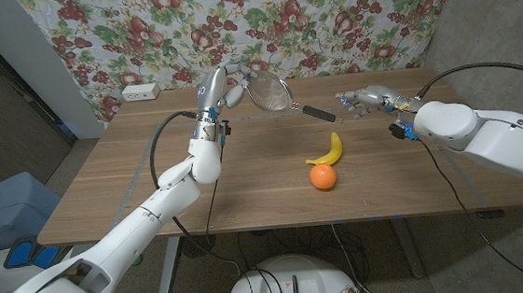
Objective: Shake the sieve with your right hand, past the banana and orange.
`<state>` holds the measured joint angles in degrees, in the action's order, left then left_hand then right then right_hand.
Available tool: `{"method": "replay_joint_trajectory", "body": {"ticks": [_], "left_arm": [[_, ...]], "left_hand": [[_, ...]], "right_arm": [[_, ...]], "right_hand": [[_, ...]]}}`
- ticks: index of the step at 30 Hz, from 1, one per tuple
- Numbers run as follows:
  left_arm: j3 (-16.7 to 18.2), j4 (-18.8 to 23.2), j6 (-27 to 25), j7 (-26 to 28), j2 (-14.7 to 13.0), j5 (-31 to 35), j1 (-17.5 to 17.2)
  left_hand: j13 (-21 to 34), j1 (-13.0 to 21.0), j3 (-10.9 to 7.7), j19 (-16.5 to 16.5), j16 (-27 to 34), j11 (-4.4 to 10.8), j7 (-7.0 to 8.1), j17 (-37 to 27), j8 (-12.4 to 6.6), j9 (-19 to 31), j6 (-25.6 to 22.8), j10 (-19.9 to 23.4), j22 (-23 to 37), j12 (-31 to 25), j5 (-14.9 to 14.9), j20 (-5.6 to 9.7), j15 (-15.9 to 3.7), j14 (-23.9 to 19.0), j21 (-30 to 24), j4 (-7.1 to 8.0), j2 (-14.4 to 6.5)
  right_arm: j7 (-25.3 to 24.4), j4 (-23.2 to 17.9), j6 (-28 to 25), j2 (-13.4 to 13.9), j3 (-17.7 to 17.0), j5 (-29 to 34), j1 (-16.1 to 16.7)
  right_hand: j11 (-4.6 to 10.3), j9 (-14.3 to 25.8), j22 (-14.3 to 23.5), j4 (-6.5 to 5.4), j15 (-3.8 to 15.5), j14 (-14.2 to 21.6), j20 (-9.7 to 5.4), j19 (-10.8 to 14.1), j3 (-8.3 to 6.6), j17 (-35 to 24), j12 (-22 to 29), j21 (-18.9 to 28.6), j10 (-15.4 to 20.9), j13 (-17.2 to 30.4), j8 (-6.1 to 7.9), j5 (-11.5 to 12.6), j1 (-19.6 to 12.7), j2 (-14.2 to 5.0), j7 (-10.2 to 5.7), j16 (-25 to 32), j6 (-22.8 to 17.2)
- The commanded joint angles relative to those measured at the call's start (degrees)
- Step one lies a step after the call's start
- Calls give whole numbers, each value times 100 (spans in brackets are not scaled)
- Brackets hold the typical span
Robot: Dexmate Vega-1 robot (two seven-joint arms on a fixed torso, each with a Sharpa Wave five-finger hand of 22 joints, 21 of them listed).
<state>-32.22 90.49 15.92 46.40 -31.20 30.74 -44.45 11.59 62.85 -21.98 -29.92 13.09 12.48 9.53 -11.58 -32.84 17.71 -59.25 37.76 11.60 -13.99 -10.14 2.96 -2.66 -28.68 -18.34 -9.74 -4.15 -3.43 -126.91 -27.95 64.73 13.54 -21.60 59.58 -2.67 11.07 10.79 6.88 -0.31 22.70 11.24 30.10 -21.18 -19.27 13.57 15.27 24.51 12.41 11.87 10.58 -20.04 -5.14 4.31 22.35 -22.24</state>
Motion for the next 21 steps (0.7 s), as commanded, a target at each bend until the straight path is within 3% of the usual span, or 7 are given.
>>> {"method": "replay_joint_trajectory", "body": {"ticks": [1,7,9,21], "left_arm": [[-44,-131,128,9,34,32,67],[-67,-195,199,47,59,47,99],[-74,-212,209,67,67,65,109],[-85,-335,315,219,145,49,118]], "left_hand": [[23,66,41,-40,-25,-11,4,-28,-28,23,24,45,20,6,7,465,-1085,-51,-55,-4,-12],[25,72,64,-40,-33,-12,4,-28,-32,23,25,53,22,15,7,466,-1085,-54,-63,-2,-18],[25,73,69,-40,-35,-12,10,-29,-30,27,37,55,22,18,7,465,-1085,-55,-65,-1,-19],[27,86,105,-34,-48,-12,15,-30,-39,29,37,62,25,37,7,464,-1086,-63,-78,2,-33]], "right_arm": [[277,-124,-541,124,366,-72,-637],[720,-47,-650,193,473,-322,-976],[859,-54,-755,222,531,-384,-1117],[1909,47,-1392,304,1095,-630,-2109]], "right_hand": [[-15,24,18,-33,-11,256,-151,58,71,-90,95,34,203,62,61,-38,158,-9,87,138,-146],[-74,36,33,-62,-59,416,-287,69,143,-194,196,33,447,133,164,-60,283,-18,178,249,-443],[-195,40,36,-60,-80,427,-306,62,159,-223,232,29,534,154,167,-60,305,-18,182,267,-464],[-210,46,41,-45,-100,507,-325,64,174,-285,271,29,619,198,185,-55,324,-34,199,329,-537]]}}
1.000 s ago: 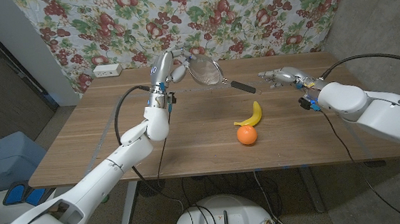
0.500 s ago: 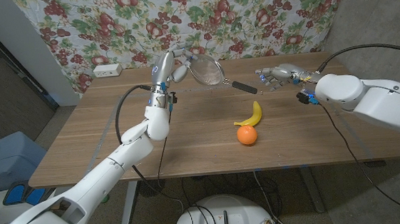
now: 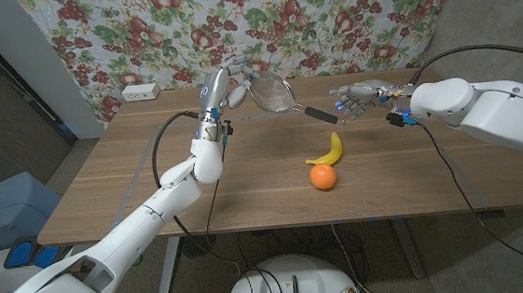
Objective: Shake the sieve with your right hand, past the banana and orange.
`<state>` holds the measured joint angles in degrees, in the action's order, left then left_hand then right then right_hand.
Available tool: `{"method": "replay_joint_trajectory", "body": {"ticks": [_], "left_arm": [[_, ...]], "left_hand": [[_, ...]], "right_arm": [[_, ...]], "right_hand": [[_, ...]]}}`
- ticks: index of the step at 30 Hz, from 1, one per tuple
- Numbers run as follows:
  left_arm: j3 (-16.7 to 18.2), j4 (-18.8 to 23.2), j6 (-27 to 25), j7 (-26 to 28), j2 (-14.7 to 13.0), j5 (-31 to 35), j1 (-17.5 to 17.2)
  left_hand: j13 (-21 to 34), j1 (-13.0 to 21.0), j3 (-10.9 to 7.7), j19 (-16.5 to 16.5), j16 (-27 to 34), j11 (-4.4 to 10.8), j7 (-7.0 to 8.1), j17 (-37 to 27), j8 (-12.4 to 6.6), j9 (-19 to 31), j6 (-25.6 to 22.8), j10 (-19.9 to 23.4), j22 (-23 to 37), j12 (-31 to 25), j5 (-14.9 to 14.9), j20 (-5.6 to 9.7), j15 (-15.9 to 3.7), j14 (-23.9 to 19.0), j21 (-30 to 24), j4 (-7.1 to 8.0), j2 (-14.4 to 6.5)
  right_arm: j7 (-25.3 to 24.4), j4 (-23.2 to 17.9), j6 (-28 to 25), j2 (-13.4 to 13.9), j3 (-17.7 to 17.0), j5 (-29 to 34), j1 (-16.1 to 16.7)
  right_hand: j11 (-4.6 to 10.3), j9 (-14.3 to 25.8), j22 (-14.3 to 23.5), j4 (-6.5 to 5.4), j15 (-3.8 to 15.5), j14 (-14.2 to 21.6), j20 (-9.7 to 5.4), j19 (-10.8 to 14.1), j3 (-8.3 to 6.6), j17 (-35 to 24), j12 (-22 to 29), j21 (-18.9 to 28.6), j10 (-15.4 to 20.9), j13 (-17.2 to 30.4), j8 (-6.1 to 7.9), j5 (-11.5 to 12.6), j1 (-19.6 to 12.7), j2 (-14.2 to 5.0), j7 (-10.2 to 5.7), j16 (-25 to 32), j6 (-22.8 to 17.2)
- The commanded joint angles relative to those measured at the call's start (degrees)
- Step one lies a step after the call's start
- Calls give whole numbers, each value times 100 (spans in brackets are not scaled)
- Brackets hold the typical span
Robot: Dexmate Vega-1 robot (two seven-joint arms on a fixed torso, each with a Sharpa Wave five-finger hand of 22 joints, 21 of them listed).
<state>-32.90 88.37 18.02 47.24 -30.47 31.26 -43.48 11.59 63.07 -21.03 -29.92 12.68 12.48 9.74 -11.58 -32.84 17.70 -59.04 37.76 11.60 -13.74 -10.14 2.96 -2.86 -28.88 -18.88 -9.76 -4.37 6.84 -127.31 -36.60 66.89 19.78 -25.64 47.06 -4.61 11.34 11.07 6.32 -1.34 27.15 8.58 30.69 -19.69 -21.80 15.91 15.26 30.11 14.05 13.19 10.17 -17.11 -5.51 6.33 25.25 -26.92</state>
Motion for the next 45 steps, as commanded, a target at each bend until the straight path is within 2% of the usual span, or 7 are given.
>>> {"method": "replay_joint_trajectory", "body": {"ticks": [1,14,24,27,36,38,45], "left_arm": [[-16,-133,110,154,82,-3,18],[-31,-143,102,187,114,-7,-3],[-30,-102,55,211,112,16,-34],[-37,-99,39,224,113,40,-31],[-49,-83,-13,190,117,37,-20],[-53,-72,-35,184,116,46,-21],[-55,-25,-106,152,113,39,-38]], "left_hand": [[28,65,14,-33,-9,-11,-11,-30,-40,31,17,63,26,15,7,465,-1066,-43,-25,3,-11],[30,84,48,-28,-21,-11,-1,-32,-41,26,26,67,28,35,4,468,-1067,-51,-41,3,-28],[31,96,77,-23,-33,-12,-16,-32,-50,31,29,70,29,51,3,468,-1067,-49,-52,3,-35],[32,99,87,-19,-37,-12,-15,-32,-52,30,27,73,29,56,2,469,-1066,-49,-56,5,-39],[34,109,107,-17,-44,-12,-16,-32,-55,27,27,77,29,65,1,473,-1067,-49,-65,4,-46],[34,112,113,-14,-46,-12,-19,-32,-54,23,26,77,29,68,1,472,-1067,-50,-67,4,-47],[35,117,124,-7,-51,-11,-21,-32,-53,16,24,75,29,75,0,472,-1067,-48,-69,3,-48]], "right_arm": [[913,87,-531,96,488,-235,-885],[1543,253,-479,157,677,-433,-1222],[1813,459,50,210,539,-730,-1056],[1826,467,172,238,494,-780,-986],[1724,325,395,341,404,-750,-818],[1692,280,420,362,392,-722,-792],[1662,176,480,402,388,-615,-758]], "right_hand": [[-14,20,13,12,-1,64,-59,6,25,-36,37,29,57,35,54,-14,32,3,-1,41,-75],[-54,23,16,21,-36,77,-70,5,47,-84,51,28,85,69,55,-19,56,6,38,67,-103],[-42,26,19,46,-24,79,-113,-4,45,-137,56,24,89,104,52,-14,41,-17,36,93,-120],[-14,27,20,88,-20,27,-132,-17,17,-165,34,19,33,122,27,0,-19,-45,5,87,-62],[18,26,21,226,-10,-235,-132,-171,-52,-241,-45,-41,-159,169,-49,26,-216,-65,-34,18,120],[30,25,22,263,0,-438,-117,-256,-64,-269,-92,-74,-271,187,-72,30,-279,-51,-64,-54,178],[95,22,21,305,18,-666,-107,-410,-90,-303,-185,-133,-495,207,-116,46,-389,-39,-137,-141,304]]}}
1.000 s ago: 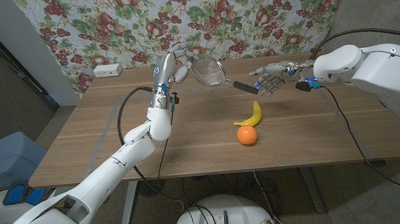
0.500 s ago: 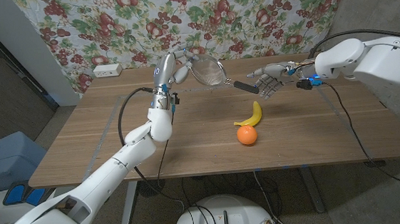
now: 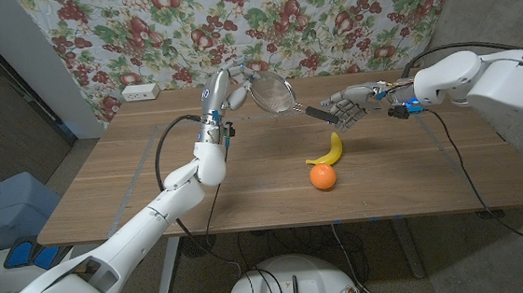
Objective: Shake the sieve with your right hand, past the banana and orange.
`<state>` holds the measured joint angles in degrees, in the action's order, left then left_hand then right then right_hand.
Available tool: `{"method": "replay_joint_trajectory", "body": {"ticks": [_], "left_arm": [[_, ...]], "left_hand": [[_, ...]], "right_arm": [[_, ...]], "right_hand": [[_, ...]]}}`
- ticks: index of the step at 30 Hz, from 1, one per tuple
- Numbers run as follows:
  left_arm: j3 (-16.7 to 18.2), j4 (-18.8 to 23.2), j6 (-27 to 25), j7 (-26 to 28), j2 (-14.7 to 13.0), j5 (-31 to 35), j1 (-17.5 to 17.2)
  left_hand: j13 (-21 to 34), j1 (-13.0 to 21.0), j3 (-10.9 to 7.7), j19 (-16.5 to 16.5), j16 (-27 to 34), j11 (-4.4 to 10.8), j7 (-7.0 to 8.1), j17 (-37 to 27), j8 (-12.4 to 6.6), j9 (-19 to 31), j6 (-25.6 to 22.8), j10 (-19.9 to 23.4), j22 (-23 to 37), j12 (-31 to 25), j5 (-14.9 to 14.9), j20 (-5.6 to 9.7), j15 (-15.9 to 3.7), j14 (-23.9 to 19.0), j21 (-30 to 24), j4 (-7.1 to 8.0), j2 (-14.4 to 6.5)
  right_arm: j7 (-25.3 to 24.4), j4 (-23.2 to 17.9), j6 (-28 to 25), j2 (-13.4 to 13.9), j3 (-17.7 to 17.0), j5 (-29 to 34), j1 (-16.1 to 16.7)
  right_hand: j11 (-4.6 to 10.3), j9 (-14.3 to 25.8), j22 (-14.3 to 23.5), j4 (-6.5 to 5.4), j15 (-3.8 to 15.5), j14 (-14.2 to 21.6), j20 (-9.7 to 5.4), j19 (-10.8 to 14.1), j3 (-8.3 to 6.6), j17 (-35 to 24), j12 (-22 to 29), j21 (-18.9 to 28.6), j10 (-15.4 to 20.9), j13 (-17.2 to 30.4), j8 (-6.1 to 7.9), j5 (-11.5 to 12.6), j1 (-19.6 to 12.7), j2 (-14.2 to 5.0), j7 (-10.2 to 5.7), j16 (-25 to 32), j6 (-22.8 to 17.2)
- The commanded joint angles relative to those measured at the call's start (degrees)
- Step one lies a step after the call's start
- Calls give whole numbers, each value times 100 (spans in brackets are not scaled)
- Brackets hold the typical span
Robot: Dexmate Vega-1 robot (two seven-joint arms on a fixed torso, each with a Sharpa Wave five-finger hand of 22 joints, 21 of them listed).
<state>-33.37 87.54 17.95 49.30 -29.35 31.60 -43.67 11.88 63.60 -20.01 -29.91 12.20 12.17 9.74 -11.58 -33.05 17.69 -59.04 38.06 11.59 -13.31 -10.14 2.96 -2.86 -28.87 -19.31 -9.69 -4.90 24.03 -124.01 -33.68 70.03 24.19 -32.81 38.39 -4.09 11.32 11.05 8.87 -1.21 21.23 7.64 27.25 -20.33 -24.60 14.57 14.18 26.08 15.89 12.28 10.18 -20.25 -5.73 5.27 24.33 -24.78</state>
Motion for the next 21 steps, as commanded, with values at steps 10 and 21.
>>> {"method": "replay_joint_trajectory", "body": {"ticks": [10,21], "left_arm": [[-8,128,-181,-83,-4,-7,-50],[-16,160,-269,-95,39,-31,-50]], "left_hand": [[7,68,47,4,-14,20,-29,-31,-39,22,22,38,30,44,0,471,-1066,-38,-32,-2,4],[8,72,80,12,-28,18,-43,-29,-48,25,13,29,29,59,1,467,-1066,-23,-43,-2,9]], "right_arm": [[-296,-471,52,154,-17,407,158],[-750,-984,-264,230,23,870,291]], "right_hand": [[103,21,22,91,48,-184,-34,-134,-61,-40,-89,-50,-181,33,-57,59,-202,-3,-89,-95,208],[245,17,21,123,123,-364,-78,-239,-110,-62,-182,-85,-427,43,-98,75,-410,37,-173,-171,423]]}}
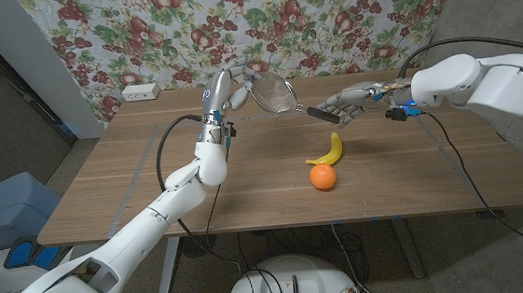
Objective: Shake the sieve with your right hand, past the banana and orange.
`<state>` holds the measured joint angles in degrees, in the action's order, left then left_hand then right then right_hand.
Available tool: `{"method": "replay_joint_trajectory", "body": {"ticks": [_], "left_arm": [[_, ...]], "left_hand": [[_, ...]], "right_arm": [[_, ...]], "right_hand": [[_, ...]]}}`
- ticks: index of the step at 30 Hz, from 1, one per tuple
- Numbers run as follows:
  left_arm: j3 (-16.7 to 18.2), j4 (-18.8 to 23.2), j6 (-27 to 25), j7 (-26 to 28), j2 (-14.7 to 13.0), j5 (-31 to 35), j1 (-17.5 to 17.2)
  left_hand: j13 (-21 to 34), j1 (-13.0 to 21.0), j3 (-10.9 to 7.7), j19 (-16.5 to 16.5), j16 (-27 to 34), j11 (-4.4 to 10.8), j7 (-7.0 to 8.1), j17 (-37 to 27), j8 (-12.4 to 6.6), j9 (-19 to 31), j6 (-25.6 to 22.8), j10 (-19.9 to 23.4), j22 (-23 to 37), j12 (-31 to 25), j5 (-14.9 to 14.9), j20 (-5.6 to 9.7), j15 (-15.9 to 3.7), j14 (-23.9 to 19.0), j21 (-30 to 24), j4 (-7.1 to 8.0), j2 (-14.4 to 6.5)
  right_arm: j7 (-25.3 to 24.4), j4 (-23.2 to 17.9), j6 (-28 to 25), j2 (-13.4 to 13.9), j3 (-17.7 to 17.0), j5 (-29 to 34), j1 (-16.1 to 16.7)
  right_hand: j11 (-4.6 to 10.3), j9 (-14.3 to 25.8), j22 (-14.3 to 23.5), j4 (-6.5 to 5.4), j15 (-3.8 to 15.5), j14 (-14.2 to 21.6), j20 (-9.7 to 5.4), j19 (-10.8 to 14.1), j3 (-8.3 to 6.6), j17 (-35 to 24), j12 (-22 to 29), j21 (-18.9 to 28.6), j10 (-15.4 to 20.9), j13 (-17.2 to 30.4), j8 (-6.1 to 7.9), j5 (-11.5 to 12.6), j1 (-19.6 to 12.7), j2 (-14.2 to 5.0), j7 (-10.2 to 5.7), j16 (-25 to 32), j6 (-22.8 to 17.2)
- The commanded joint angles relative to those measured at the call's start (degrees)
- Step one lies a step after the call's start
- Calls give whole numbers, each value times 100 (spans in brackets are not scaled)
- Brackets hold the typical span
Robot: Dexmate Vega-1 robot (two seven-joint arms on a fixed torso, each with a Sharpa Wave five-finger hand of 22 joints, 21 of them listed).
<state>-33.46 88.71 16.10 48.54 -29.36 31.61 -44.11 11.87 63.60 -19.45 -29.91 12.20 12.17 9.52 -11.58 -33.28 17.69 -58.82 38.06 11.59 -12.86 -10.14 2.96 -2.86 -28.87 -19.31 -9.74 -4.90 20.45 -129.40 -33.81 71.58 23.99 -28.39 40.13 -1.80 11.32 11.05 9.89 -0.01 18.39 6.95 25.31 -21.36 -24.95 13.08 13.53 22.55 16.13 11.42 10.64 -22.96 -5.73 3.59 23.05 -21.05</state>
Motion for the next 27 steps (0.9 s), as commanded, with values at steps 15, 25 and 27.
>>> {"method": "replay_joint_trajectory", "body": {"ticks": [15,25,27], "left_arm": [[-41,6,-29,37,133,-90,47],[-89,-82,110,26,206,-153,88],[-105,-94,142,5,207,-150,101]], "left_hand": [[12,70,52,19,-34,16,-29,-29,-27,33,1,25,29,23,-2,448,-1065,-16,-55,9,-1],[12,73,69,26,-37,14,-24,-30,-32,47,12,18,28,31,-6,436,-1064,-15,-62,9,-7],[12,75,74,27,-38,14,-39,-29,-36,46,3,16,28,33,-7,437,-1064,-14,-64,8,-7]], "right_arm": [[-622,-888,-731,-33,309,1072,33],[-720,-937,-820,-182,457,1393,0],[-746,-939,-822,-208,474,1444,2]], "right_hand": [[127,13,15,61,62,-138,-50,-63,-77,-44,-71,-18,-223,27,-13,56,-460,109,-76,-76,229],[189,12,10,72,137,-97,-119,11,-135,-51,-61,11,-228,31,11,78,-659,107,-110,-63,241],[204,12,9,73,165,-92,-136,5,-151,-53,-64,9,-240,32,9,84,-703,99,-133,-61,260]]}}
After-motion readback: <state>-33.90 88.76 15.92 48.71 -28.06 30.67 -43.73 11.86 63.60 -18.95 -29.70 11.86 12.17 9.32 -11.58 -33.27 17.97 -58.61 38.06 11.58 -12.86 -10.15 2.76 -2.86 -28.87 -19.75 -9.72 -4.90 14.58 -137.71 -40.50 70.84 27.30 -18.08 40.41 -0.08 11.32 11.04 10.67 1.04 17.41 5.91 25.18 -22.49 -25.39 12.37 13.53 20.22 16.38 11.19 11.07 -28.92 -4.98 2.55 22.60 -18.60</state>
